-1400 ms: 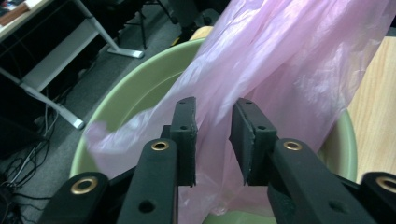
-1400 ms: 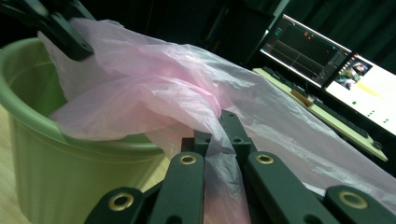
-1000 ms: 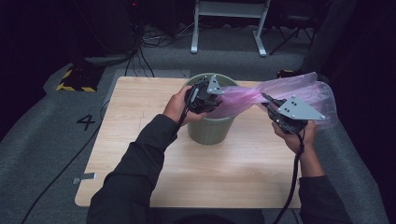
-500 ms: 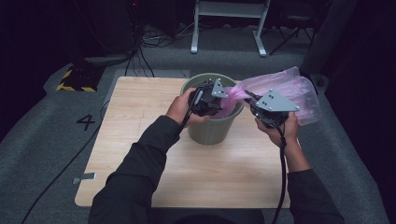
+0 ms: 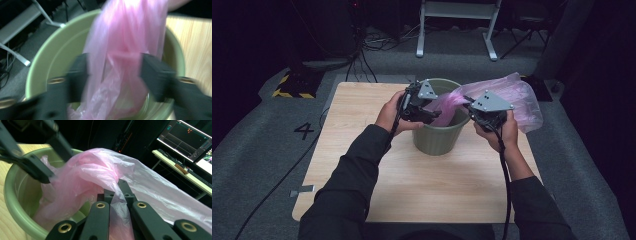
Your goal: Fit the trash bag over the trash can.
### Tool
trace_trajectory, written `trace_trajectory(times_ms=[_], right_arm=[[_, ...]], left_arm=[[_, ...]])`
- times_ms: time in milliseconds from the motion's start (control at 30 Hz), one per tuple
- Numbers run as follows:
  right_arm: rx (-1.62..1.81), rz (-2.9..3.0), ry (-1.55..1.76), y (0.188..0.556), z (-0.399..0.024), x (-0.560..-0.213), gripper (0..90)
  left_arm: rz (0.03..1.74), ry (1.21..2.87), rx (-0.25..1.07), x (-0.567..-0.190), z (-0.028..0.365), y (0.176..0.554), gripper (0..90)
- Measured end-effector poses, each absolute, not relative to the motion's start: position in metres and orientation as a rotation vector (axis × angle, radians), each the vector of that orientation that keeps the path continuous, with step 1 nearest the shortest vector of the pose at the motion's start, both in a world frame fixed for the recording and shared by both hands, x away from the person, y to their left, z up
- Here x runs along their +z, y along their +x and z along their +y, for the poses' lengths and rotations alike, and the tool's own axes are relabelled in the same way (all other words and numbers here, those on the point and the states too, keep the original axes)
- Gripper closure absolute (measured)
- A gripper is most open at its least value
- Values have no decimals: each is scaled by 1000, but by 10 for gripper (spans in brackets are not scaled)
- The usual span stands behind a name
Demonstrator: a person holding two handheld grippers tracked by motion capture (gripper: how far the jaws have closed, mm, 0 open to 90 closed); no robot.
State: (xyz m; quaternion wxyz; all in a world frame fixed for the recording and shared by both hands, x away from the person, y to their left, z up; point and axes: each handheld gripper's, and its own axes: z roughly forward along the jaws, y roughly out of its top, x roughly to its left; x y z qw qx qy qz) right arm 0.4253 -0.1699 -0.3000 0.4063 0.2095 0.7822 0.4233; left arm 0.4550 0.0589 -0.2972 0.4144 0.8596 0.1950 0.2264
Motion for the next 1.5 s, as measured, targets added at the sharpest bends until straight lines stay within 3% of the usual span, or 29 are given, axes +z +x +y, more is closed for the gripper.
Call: trace_trajectory(times_ms=[67, 167, 267, 367, 433, 467, 533, 667, 700, 733, 767, 933, 1267, 1500], right_arm=[[1066, 1980, 521, 425, -168, -301, 874], [1061, 1987, 520, 424, -166, -302, 871], [1076, 1992, 517, 423, -167, -302, 867], [1084, 2003, 502, 419, -167, -303, 857], [1088, 2006, 485, 415, -168, -304, 848], [1090, 2010, 479, 413, -168, -304, 842], [1090, 2018, 465, 411, -169, -305, 818], [1082, 2014, 465, 405, -173, -307, 640], [1102, 2010, 465, 401, -178, -307, 544], [1102, 2010, 465, 401, -178, -307, 544], [1119, 2000, 482, 398, -183, -307, 449], [1120, 1983, 494, 389, -196, -307, 364], [1115, 1943, 541, 360, -242, -322, 309], [1146, 1989, 623, 363, -256, -341, 294]], left_arm=[[469, 2138, 549, -295, 56, 450, 263], [414, 2144, 506, -294, 47, 444, 220], [422, 2166, 553, -296, 37, 442, 202], [459, 2169, 613, -298, 31, 444, 357], [450, 2179, 617, -300, 29, 446, 538], [443, 2185, 629, -302, 28, 446, 538], [411, 2194, 645, -304, 27, 445, 655], [392, 2182, 678, -304, 29, 444, 786], [400, 2185, 677, -304, 32, 445, 800], [400, 2185, 677, -304, 32, 445, 803], [402, 2183, 684, -304, 33, 445, 818], [417, 2162, 674, -303, 41, 447, 827], [469, 2140, 653, -306, 56, 454, 828], [504, 2129, 646, -312, 67, 457, 826]])
